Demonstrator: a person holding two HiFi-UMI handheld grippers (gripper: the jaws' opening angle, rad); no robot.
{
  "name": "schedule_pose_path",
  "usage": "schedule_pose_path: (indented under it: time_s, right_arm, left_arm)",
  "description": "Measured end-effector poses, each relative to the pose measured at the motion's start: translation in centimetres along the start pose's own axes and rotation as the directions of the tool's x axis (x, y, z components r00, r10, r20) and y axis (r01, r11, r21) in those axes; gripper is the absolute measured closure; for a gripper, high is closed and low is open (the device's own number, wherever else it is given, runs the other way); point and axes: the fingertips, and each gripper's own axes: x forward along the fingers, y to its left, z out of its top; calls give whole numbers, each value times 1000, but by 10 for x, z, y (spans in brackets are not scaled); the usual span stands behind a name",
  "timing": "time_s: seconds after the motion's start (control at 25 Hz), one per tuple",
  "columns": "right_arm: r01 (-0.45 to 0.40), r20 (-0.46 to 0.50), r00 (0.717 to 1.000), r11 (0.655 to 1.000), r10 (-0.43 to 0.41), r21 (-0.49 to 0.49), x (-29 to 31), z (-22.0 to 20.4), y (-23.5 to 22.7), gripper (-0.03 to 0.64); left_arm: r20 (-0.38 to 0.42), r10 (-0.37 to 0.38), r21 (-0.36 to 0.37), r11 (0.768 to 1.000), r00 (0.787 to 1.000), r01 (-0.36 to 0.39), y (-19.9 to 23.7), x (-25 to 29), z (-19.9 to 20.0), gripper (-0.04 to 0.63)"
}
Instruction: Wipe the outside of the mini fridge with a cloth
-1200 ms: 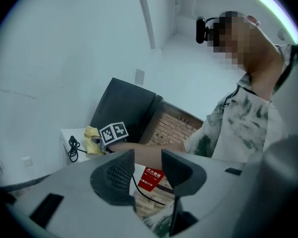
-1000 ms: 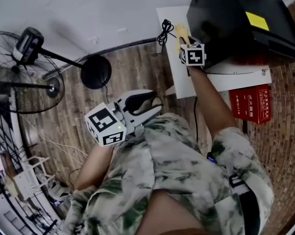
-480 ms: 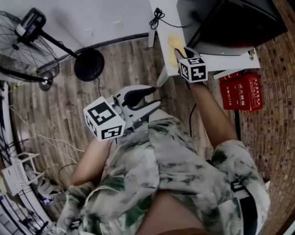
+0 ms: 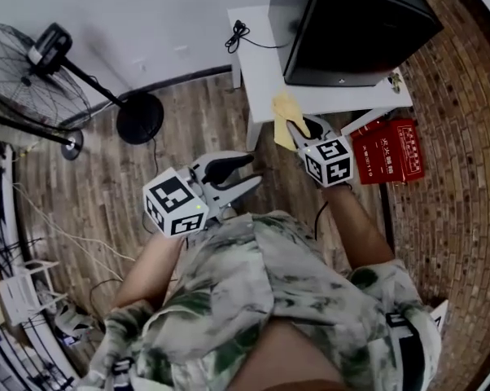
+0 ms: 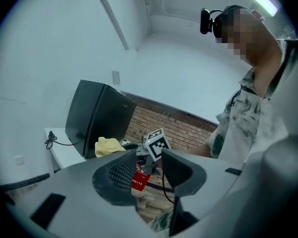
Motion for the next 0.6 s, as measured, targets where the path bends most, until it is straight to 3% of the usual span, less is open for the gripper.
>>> schedule_pose_path:
  time_s: [0.28,0.6]
  right_arm:
    - [-80,-13,997,996,79,-26,-96,-24,-30,517]
    - [-95,44,994,995,95,-19,-197,-52,-91,518]
  left_arm:
    - [-11,-20,-64,998,1000,20,-30,80,-9,430]
    - [-51,-11,-35,999,999,9,-78,165,-20,430]
